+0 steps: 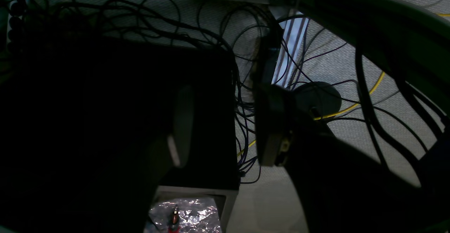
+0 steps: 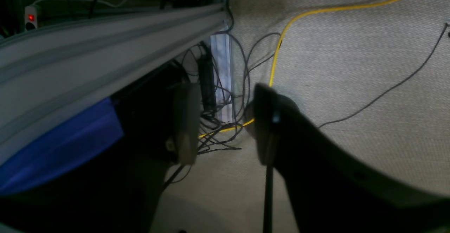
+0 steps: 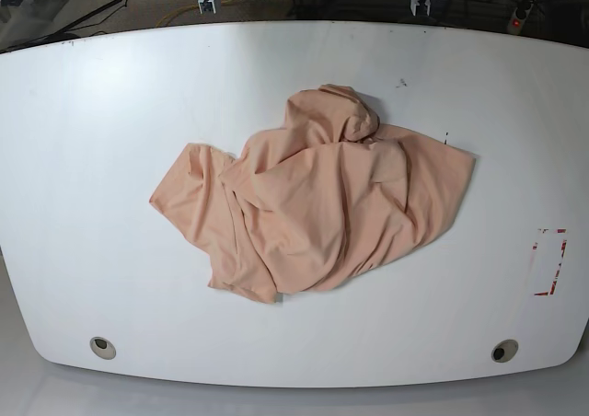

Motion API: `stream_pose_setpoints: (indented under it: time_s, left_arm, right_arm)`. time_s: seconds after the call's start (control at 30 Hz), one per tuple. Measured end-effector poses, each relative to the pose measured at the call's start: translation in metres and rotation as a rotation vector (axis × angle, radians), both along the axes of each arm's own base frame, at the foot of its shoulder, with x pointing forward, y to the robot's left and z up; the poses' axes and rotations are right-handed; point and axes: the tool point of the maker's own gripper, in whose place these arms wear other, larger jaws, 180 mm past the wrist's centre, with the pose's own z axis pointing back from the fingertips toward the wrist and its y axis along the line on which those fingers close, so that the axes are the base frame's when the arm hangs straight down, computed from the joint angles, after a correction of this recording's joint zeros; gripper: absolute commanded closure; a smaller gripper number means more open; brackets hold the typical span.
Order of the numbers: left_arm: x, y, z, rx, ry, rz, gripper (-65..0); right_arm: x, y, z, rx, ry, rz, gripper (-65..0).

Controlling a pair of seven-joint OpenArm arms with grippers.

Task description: Fold the T-shirt properly

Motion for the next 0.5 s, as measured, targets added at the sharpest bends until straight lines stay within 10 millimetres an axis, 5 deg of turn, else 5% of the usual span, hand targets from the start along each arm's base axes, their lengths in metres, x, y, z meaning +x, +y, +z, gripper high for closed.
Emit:
stream_pose_setpoints:
  time_s: [0.5]
  left_arm:
    - [0.009,-0.002,0.001,0.003,-0.062,0.001,-26.0]
  right_arm:
    - [0.014,0.000,0.000,-0.004,-0.025,0.004,-24.1]
